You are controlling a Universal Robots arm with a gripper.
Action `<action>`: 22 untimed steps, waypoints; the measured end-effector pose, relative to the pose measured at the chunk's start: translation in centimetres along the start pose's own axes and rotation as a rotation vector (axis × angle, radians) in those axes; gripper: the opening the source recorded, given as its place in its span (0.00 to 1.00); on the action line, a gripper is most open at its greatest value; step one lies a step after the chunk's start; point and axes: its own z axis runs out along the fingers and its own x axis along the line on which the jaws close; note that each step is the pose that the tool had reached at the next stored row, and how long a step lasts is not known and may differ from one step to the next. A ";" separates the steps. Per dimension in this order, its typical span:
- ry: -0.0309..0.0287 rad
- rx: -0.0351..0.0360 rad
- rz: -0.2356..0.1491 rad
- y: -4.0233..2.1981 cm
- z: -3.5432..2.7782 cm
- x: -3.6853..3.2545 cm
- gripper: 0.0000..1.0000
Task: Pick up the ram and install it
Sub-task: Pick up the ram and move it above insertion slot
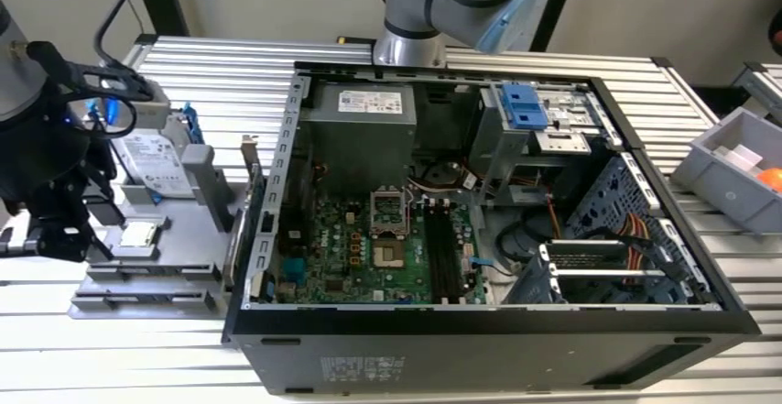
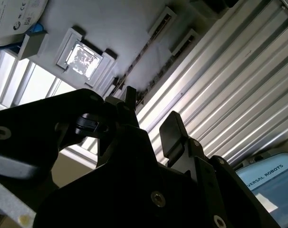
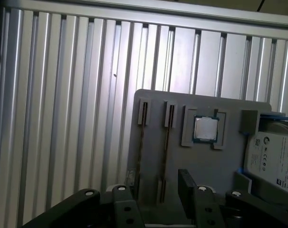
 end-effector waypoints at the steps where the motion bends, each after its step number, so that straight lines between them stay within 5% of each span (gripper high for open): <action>1: 0.0000 0.0001 0.001 0.00 0.12 0.00 1.00; 22: -0.0003 -0.0006 0.011 -0.04 1.60 0.09 1.00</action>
